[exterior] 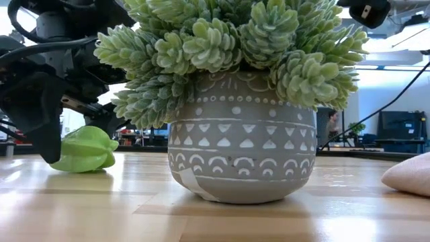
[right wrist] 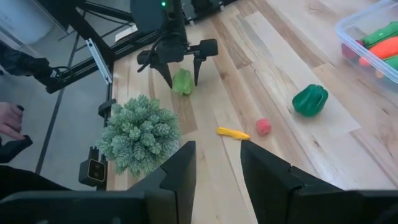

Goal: Pick and placing Produce into tupperware
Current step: Put the starfruit into the transparent bin

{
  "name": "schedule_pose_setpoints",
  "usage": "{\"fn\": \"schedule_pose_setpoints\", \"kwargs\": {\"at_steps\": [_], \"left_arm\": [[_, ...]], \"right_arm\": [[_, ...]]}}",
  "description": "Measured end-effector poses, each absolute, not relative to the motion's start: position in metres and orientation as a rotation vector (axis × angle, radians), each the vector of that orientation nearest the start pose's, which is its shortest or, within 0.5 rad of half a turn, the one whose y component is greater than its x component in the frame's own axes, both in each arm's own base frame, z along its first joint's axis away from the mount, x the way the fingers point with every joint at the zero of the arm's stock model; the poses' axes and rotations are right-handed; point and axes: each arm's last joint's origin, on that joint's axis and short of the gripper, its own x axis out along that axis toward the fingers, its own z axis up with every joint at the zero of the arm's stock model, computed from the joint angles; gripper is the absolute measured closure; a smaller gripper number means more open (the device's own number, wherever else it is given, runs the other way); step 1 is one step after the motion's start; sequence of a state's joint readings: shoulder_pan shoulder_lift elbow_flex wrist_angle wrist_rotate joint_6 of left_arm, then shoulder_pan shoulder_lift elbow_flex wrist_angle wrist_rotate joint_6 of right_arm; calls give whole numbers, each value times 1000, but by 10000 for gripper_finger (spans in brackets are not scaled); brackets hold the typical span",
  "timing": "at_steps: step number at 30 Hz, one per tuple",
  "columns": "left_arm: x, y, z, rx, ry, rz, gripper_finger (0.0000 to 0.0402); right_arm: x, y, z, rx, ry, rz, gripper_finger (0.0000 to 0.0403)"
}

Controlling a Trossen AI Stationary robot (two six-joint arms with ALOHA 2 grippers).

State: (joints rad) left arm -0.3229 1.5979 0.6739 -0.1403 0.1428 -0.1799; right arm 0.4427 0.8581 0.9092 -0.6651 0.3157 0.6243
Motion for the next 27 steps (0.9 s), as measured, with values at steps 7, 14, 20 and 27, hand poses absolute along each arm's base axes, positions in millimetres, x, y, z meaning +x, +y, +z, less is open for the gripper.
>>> {"fn": "schedule_pose_setpoints", "kwargs": {"at_steps": [7, 14, 20, 27], "left_arm": [[254, -89, 123, -52, 1096, -308, 105], [255, -89, 123, -50, 1095, -303, 105], [255, -89, 123, -43, 1093, -288, 123], [255, -88, 122, -40, 1094, -280, 151]], "right_arm": [[155, 63, 321, 382, 583, -59, 285], [155, 63, 321, 383, 583, -60, 285], [155, 63, 321, 383, 583, -60, 285], [155, 64, 321, 387, 577, -58, 285]]}}
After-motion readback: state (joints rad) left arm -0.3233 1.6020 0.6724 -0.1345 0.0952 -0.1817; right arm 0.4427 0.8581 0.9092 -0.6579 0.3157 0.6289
